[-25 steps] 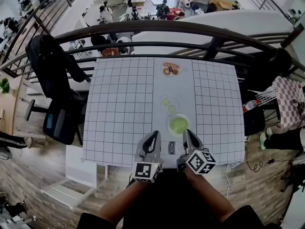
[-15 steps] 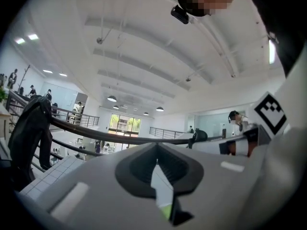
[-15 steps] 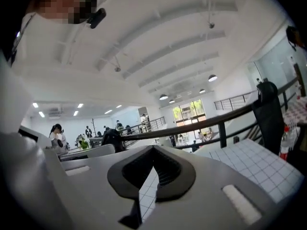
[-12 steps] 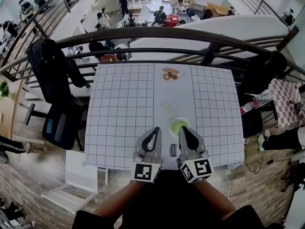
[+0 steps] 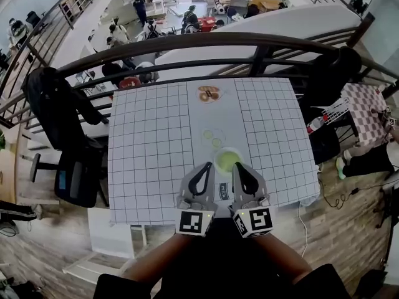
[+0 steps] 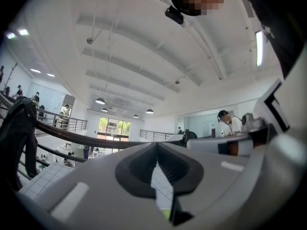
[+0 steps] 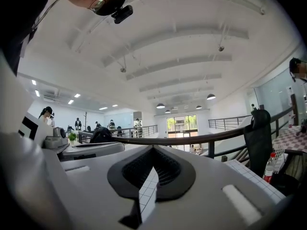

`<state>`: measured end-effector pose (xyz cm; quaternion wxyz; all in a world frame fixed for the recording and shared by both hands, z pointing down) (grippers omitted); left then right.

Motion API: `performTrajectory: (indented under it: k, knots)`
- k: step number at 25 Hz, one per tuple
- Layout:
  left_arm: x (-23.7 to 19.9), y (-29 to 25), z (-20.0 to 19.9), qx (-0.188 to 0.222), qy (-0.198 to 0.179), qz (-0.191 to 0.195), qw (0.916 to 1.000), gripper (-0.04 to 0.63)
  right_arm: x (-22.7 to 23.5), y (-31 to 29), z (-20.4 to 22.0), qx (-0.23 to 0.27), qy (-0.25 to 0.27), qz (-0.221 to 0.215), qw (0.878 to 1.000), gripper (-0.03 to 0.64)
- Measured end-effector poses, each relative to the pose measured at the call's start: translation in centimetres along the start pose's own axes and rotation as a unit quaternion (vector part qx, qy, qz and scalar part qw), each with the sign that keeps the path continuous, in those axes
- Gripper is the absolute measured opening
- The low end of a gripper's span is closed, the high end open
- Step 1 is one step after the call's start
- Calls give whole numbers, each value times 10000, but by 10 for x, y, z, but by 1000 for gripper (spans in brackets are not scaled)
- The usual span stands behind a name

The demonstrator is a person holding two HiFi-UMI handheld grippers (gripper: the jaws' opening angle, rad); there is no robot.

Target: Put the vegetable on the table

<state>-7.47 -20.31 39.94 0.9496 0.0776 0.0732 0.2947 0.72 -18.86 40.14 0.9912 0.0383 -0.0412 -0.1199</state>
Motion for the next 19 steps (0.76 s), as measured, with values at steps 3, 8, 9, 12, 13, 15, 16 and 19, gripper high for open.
performTrajectory:
  k: [3, 8, 9, 12, 13, 15, 16, 19]
  knots:
    - [15, 4, 3, 56, -12, 170, 9998, 8, 4, 12, 2, 26, 62, 65, 10000, -3]
    - [25, 2, 4, -7, 38, 348, 9994, 8, 5, 16, 0, -21, 85, 145, 9999, -3]
    - [24, 2, 3, -24, 59, 358, 9993, 8, 4, 16, 0, -42, 87, 159, 9998, -3]
    - [24, 6, 2, -55, 147, 361, 9992, 8, 1, 20, -1, -93, 114, 230, 9996, -5]
    - [24, 8, 3, -68, 178, 358, 9992, 8, 1, 22, -1, -86, 120, 256, 9996, -5]
    - [25, 10, 6, -88, 207, 349, 9991, 8, 2, 25, -2, -62, 138, 298, 9994, -5]
    - [26, 10, 7, -94, 213, 338, 9992, 8, 3, 25, -2, -60, 147, 313, 9994, -4]
    - [25, 14, 11, -107, 250, 285, 9992, 8, 4, 28, 0, -73, 165, 344, 9992, -5]
Point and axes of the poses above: the fingertips, and each gripper's own axes: y backward along the fingers, x to its right, z out of its underside, the point moved 1 cm from there along y, backward along the fingers, and after that the axes turned 10 degrees about x, right-handed, at the moved point
